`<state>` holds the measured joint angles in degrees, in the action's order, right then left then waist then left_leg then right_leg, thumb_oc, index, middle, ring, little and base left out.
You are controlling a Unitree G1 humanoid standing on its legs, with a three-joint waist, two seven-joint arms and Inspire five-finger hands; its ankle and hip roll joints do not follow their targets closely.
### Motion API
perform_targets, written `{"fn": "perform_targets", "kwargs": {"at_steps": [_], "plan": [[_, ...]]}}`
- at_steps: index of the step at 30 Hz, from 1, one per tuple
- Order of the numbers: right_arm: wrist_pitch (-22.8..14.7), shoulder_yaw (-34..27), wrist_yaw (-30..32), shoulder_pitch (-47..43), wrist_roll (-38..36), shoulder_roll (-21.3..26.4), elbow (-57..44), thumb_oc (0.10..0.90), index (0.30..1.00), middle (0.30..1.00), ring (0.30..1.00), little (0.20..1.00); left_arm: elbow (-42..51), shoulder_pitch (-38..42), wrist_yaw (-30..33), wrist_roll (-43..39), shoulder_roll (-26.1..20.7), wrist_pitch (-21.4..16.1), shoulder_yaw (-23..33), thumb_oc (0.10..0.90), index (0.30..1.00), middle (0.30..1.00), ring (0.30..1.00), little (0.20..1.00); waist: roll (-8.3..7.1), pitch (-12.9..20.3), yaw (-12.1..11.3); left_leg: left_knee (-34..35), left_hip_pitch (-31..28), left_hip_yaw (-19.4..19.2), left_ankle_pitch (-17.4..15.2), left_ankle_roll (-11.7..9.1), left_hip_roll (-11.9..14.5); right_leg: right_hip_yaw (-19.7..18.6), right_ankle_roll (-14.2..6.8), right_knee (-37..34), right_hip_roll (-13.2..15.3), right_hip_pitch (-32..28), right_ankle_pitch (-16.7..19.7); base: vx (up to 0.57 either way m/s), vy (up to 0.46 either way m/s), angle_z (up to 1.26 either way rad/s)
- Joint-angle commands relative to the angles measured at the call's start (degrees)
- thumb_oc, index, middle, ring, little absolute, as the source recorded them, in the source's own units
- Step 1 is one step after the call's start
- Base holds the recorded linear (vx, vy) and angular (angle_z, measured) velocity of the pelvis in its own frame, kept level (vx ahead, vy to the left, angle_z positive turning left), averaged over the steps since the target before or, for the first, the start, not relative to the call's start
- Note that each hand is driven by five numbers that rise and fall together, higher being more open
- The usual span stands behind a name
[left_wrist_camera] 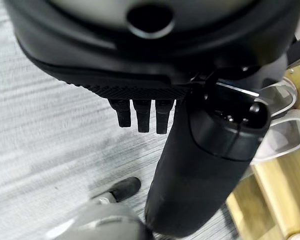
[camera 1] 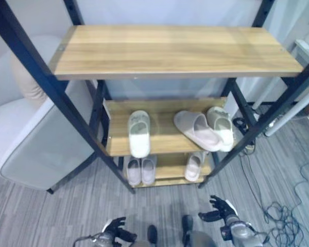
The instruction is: Arrange the slippers neatly on the shoe rack.
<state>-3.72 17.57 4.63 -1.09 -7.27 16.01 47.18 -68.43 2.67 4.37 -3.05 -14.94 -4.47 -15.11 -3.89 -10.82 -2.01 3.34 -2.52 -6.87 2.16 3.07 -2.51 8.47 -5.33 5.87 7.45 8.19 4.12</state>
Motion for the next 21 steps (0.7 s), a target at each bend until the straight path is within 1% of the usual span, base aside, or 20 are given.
{"fn": "perform_targets", "kwargs": {"at_steps": [1,2,4,6,9,10,11,12,13,16,19,20,21], "plan": [[-3.23,1.14,-1.89,-0.47,2.59,4.36,-8.87,0.800,0.900,0.900,0.900,0.900,-0.71,1.02,-0.39,3.48,0.97,-1.21,0.46,0.800,0.900,0.900,0.900,0.900,1.55,2.71,0.02,-3.89,3.85,-0.13,-2.31,-4.53,2.45,0.50,-2.86,-3.19,-2.39,-7.16,-5.41,0.10,-0.068,-0.02],[-3.42,2.33,-3.23,0.11,2.75,4.61,-12.48,0.800,0.900,0.900,0.900,0.900,-1.12,0.58,-0.43,4.36,1.31,-0.95,0.60,0.800,0.900,0.900,0.900,0.900,1.74,3.28,-0.02,-2.47,2.95,0.16,-1.78,-4.95,2.64,0.75,-2.72,-4.86,-2.83,-8.31,-5.18,0.07,-0.048,-0.04],[-3.38,2.33,-3.25,0.16,2.74,4.64,-12.55,0.800,0.900,0.900,0.900,0.900,-1.12,0.55,-0.43,4.37,1.32,-0.95,0.61,0.800,0.900,0.900,0.900,0.900,1.76,3.24,0.01,-2.36,2.82,0.18,-1.73,-4.97,2.64,0.78,-2.71,-4.96,-2.85,-8.44,-5.15,0.03,-0.029,-0.01],[-3.50,4.20,-6.10,0.67,0.41,4.72,-19.28,0.800,0.900,0.900,0.900,0.900,-1.58,0.58,-0.23,5.52,1.85,-0.66,0.43,0.800,0.900,0.900,0.900,0.900,2.02,3.61,-0.04,-0.42,1.99,0.16,-0.63,-5.67,2.98,1.32,-2.54,-6.90,-3.28,-9.92,-5.09,0.02,-0.044,-0.01],[-3.62,5.28,-8.12,0.91,-2.17,5.06,-23.93,0.800,0.900,0.900,0.900,0.900,-1.64,0.62,-0.20,5.75,2.26,-0.63,0.26,0.800,0.900,0.900,0.900,0.900,2.12,3.87,-0.06,0.51,1.56,0.22,-0.03,-6.12,3.26,1.75,-2.44,-7.78,-3.56,-10.66,-5.11,0.00,-0.009,0.01],[-3.42,5.75,-9.70,1.14,-4.94,5.47,-28.40,0.800,0.900,0.900,0.900,0.900,-1.54,0.74,-0.21,6.01,2.51,-0.56,0.05,0.800,0.900,0.900,0.900,0.900,2.12,4.16,0.10,1.00,1.49,0.14,0.33,-6.46,3.50,1.99,-2.35,-8.41,-3.76,-11.19,-5.17,0.00,-0.028,0.04],[-3.33,5.72,-9.73,1.22,-4.99,5.55,-28.54,0.800,0.900,0.900,0.900,0.900,-1.54,0.72,-0.21,6.01,2.53,-0.56,0.04,0.800,0.900,0.900,0.900,0.900,2.14,4.16,0.12,1.01,1.46,0.17,0.33,-6.47,3.49,2.02,-2.35,-8.45,-3.76,-11.24,-5.16,-0.01,-0.039,0.06],[-3.25,6.08,-11.41,1.88,-9.14,5.87,-33.24,0.800,0.900,0.900,0.900,0.900,-1.53,0.88,-0.04,6.38,2.80,-0.52,-0.41,0.800,0.900,0.900,0.900,0.900,2.17,4.34,0.29,1.42,1.51,0.17,0.68,-6.83,3.72,2.22,-2.24,-9.12,-3.92,-11.67,-5.18,-0.01,-0.031,0.06],[-3.00,6.06,-12.29,2.25,-11.76,6.06,-35.36,0.800,0.900,0.900,0.900,0.900,-1.64,1.02,-0.08,6.72,3.03,-0.46,-0.57,0.800,0.900,0.900,0.900,0.900,2.21,4.50,0.37,1.62,1.49,0.15,0.77,-7.05,3.81,2.39,-2.22,-9.50,-4.01,-11.77,-5.11,0.00,-0.037,0.08],[-2.06,6.71,-13.58,2.76,-18.40,5.81,-38.41,0.800,0.900,0.900,0.900,0.900,-1.51,1.08,-0.14,7.19,3.53,-0.25,-1.14,0.800,0.900,0.900,0.900,0.900,2.38,4.78,0.42,1.66,1.43,0.17,0.85,-7.34,4.08,2.80,-2.19,-10.18,-4.16,-11.99,-4.84,0.00,-0.024,0.09],[-1.63,7.69,-14.20,2.03,-22.64,5.87,-41.07,0.800,0.900,0.900,0.900,0.900,-1.24,0.92,-0.16,7.29,4.10,-0.18,-1.58,0.800,0.900,0.900,0.900,0.900,2.59,5.01,0.20,1.66,1.33,0.10,0.79,-7.51,4.37,3.03,-2.21,-10.68,-4.25,-12.19,-4.77,0.01,-0.018,0.09],[-1.63,7.69,-14.20,2.04,-22.64,5.87,-41.07,0.800,0.900,0.900,0.900,0.900,-1.24,0.92,-0.16,7.29,4.10,-0.18,-1.58,0.800,0.900,0.900,0.900,0.900,2.59,5.00,0.20,1.66,1.32,0.10,0.79,-7.51,4.37,3.03,-2.21,-10.68,-4.25,-12.20,-4.77,0.00,0.000,0.00],[-1.77,8.31,-14.57,1.14,-24.37,6.38,-44.13,0.800,0.900,0.900,0.900,0.900,-1.61,0.76,-0.09,7.19,4.41,-0.08,-1.59,0.800,0.900,0.900,0.900,0.900,2.65,5.15,0.18,1.66,1.10,-0.10,0.74,-7.64,4.60,3.03,-2.22,-10.87,-4.33,-12.33,-4.86,0.00,0.000,0.00]]}}
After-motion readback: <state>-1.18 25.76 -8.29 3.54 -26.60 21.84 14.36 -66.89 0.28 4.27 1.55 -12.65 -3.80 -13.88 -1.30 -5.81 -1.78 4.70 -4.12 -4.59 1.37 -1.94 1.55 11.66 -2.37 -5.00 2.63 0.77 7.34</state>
